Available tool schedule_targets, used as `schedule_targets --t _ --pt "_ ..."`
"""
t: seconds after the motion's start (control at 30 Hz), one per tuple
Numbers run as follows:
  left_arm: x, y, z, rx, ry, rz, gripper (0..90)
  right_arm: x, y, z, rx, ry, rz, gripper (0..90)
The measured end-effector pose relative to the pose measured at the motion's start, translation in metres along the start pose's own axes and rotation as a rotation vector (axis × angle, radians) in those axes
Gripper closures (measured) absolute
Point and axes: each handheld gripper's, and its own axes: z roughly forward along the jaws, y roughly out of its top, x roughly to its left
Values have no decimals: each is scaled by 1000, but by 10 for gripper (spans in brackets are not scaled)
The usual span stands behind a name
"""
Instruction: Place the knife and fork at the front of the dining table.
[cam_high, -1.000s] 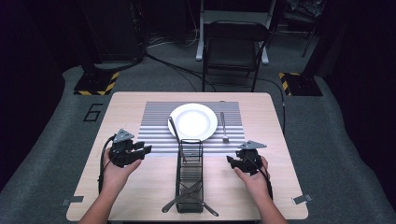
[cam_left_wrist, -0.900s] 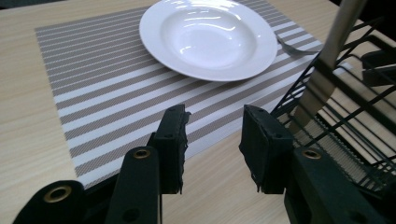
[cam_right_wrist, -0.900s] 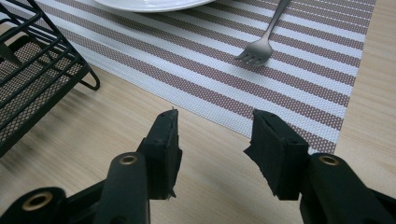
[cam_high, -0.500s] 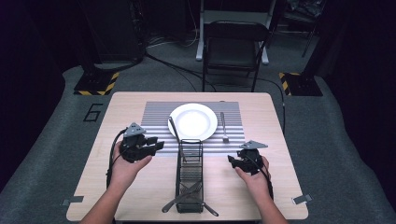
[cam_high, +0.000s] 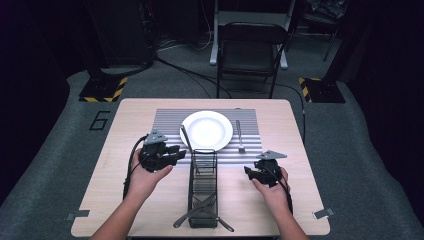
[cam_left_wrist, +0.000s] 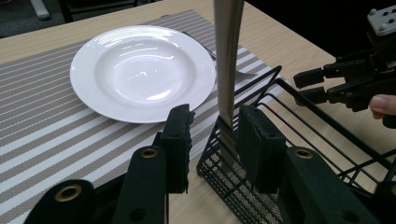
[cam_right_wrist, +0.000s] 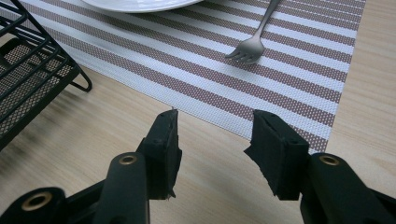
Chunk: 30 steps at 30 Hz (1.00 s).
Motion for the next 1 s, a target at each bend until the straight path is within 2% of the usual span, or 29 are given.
schedule_targets --t 0.27,0.53,0.7,1.0 --pt "-4 3 16 20 -14 2 648 -2 -1 1 0 2 7 510" --pt "-7 2 28 30 -18 -11 707 -4 -2 0 0 4 21 510" --pt "-8 1 32 33 -10 1 736 -4 -2 0 -5 7 24 510" --pt "-7 -2 35 21 -22 -4 757 -4 -2 1 0 13 22 510"
